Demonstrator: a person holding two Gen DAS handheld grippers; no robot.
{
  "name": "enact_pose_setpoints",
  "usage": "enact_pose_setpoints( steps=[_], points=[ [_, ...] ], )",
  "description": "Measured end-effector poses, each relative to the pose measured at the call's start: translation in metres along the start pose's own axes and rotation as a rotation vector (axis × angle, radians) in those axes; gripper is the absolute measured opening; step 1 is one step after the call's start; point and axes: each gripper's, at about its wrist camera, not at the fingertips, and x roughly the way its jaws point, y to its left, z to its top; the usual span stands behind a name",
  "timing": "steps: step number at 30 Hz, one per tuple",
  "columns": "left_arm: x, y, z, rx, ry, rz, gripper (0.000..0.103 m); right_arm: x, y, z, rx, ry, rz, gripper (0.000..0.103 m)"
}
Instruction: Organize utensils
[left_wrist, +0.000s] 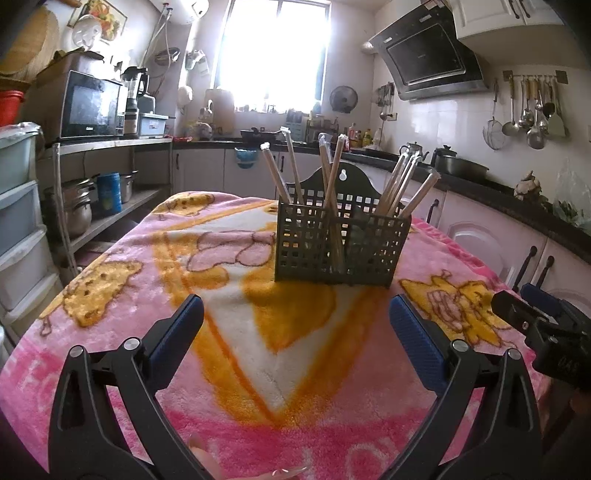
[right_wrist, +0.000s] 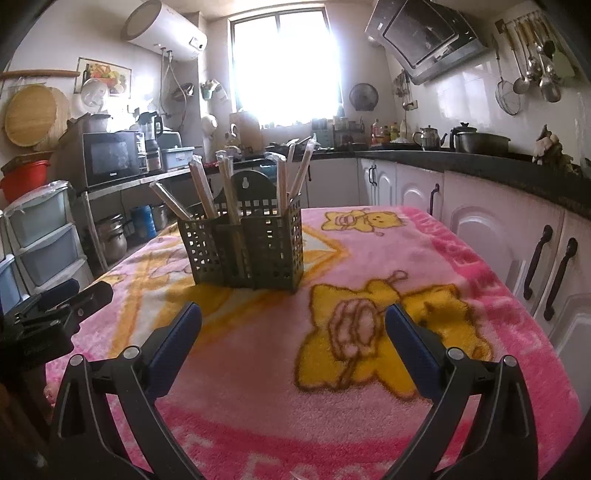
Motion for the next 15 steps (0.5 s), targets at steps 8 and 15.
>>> enact_pose_setpoints(
  steps=[8, 15],
  points=[
    [0.0011, 0.0011, -0.0002, -0.007, 0.002, 0.004, 0.092, 0.0017, 0.0018, -0.001, -0.007, 0.005, 0.007, 0.097],
    [0.0009, 0.001, -0.0003, -0.006, 0.002, 0.006, 0.092, 0.0015, 0.0005, -0.0016, 0.0, 0.005, 0.006, 0.097]
  ],
)
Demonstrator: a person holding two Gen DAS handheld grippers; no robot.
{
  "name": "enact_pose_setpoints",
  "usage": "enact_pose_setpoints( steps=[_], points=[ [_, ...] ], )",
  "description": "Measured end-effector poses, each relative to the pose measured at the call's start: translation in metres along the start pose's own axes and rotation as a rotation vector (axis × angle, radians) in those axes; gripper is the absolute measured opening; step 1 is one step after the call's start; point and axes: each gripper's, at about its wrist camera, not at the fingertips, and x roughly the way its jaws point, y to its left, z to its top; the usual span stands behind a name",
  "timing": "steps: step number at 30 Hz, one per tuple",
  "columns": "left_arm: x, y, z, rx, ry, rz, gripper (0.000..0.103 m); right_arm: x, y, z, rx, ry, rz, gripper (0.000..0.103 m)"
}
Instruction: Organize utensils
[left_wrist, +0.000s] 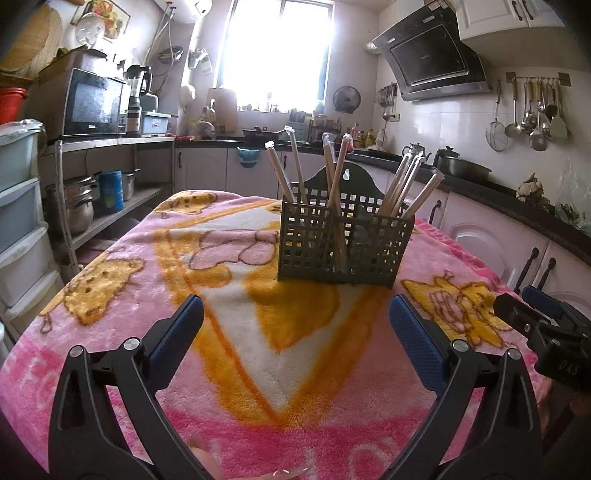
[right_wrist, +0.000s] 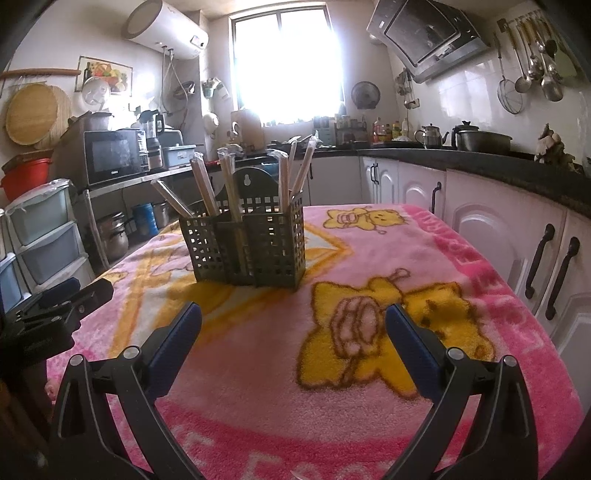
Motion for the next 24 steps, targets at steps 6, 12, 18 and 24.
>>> enact_pose_setpoints(
  steps=[6, 12, 18, 24],
  points=[
    [-0.0001, -0.0005, 0.0, 0.001, -0.001, -0.002, 0.092, -0.0004, 0.0002, -0.0004, -0.001, 0.0, -0.004, 0.097],
    [0.0002, 0.0009, 0.0002, 0.0, -0.002, 0.0, 0.092, -0.0003, 0.0005, -0.0008, -0.002, 0.002, -0.003, 0.097],
    [0.0, 0.0011, 0.0003, 0.006, -0.005, -0.001, 0.092, -0.0002, 0.0005, -0.0008, 0.0, 0.002, -0.003, 0.097],
    [0.0004, 0.0017, -0.0001, 0.002, -0.006, -0.003, 0.092, -0.0008, 0.0011, -0.0013, -0.003, 0.001, -0.003, 0.097]
  ],
)
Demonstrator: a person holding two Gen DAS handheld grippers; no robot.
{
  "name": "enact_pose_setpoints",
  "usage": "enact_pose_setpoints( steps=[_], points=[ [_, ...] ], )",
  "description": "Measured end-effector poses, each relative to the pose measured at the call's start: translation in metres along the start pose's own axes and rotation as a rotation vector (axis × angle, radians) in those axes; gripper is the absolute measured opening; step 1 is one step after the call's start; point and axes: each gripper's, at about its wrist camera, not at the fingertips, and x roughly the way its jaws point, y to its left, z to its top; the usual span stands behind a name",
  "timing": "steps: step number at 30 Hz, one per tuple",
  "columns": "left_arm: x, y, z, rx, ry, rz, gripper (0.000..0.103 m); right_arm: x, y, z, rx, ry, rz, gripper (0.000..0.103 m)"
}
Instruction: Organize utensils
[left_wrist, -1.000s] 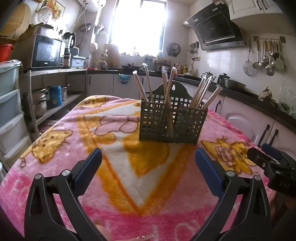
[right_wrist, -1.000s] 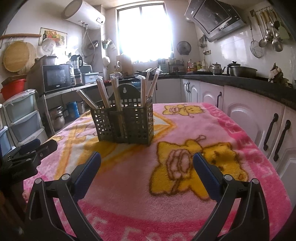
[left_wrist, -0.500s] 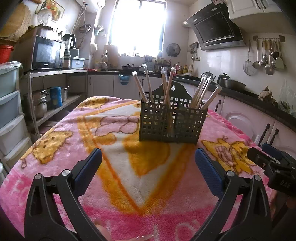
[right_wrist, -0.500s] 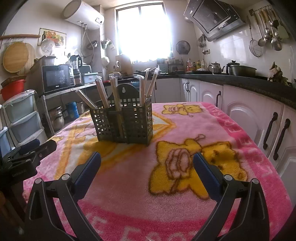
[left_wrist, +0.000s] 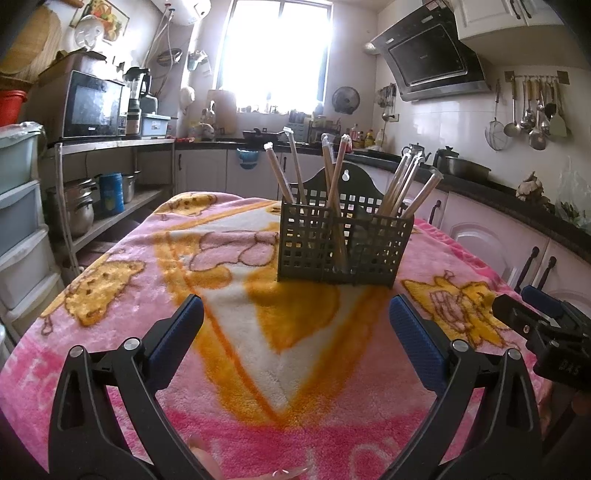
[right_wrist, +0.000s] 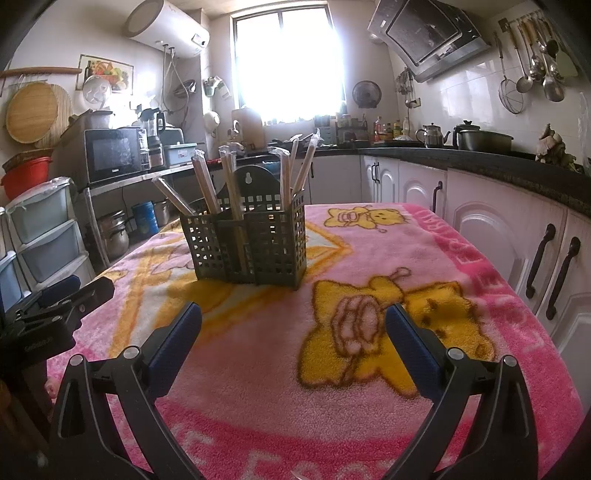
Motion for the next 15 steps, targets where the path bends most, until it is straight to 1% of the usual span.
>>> enact_pose_setpoints(
  steps=[15],
  points=[
    [-0.0005, -0.0022, 0.0002, 0.001, 0.003, 0.002, 0.092, 0.0002, 0.0004, -0.0002, -0.002, -0.001, 0.004, 0.097]
  ],
)
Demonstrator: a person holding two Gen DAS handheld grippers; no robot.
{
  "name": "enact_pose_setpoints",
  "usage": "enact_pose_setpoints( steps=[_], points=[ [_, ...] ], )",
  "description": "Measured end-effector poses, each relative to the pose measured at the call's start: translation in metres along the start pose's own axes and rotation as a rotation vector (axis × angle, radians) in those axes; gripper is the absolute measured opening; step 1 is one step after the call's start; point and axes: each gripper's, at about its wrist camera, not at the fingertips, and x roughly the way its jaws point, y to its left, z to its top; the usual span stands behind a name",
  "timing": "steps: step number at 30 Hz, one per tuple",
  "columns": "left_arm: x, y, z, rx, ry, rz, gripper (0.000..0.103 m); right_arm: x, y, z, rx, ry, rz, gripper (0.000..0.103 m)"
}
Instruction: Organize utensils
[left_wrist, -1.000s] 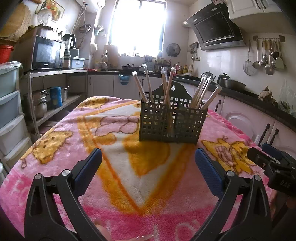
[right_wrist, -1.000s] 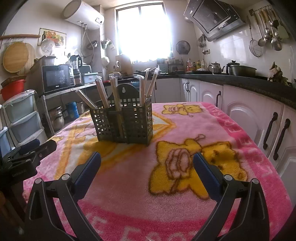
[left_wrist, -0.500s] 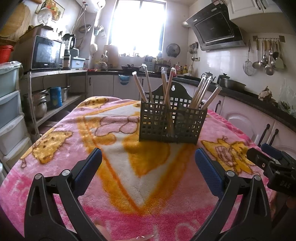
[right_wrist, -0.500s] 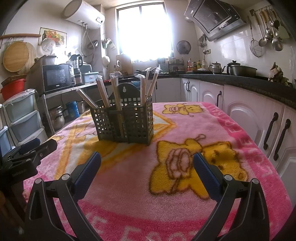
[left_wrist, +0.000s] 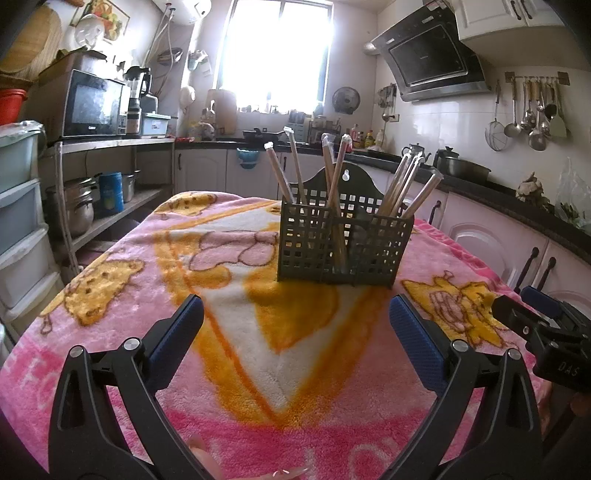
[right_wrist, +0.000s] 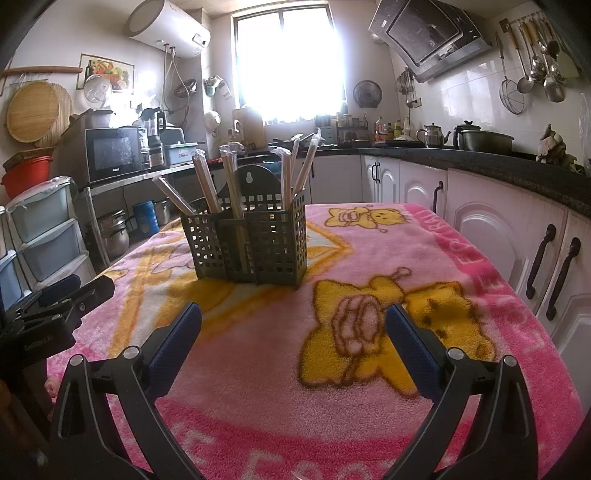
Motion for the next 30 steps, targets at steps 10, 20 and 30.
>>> enact_pose_setpoints(
  steps=[10, 20, 30],
  points=[
    [-0.0002, 0.0002, -0.0002, 0.001, -0.001, 0.001, 0.092, 0.0001, 0.0002, 0.0002, 0.0, -0.001, -0.001, 0.097],
    [-0.0005, 0.0006, 0.0008, -0.001, 0.001, 0.001, 0.092, 0.0, 0.0007, 0.0005, -0.002, 0.0, 0.0, 0.097],
    [-0.0009, 0.0015, 0.0008, -0.008, 0.002, 0.002, 0.092, 0.0015, 0.0005, -0.0011, -0.007, 0.005, 0.002, 0.097]
  ],
)
